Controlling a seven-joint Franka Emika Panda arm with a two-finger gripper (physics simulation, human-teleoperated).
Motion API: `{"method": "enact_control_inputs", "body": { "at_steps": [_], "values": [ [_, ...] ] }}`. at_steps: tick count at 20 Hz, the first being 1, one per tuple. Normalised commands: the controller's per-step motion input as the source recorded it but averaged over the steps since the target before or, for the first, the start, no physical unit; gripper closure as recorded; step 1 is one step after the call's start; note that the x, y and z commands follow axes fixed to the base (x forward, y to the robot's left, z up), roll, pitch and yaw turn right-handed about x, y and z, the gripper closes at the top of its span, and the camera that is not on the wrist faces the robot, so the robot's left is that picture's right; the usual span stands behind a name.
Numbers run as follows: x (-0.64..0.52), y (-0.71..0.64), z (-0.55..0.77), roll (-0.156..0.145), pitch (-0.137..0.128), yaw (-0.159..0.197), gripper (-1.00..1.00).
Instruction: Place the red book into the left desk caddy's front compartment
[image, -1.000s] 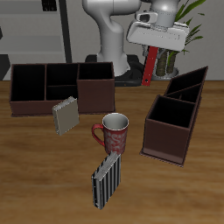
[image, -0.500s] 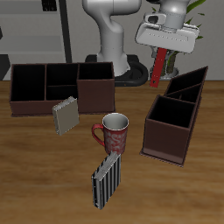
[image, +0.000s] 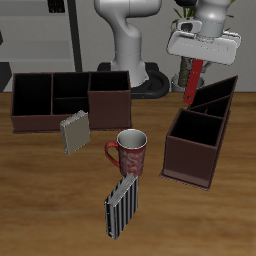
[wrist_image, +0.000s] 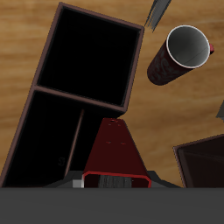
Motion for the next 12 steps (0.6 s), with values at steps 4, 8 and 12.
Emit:
{"method": "enact_control_inputs", "body": {
  "at_steps": [4,8,12],
  "values": [
    [0.11,0.05,-0.04,0.02,0.034,-0.077,1.0],
    [0.15,0.04,-0.16,0.073,0.112,-0.086,1.0],
    [0.08,0.0,-0.25,0.077,0.128,-0.087,1.0]
  ]
}}
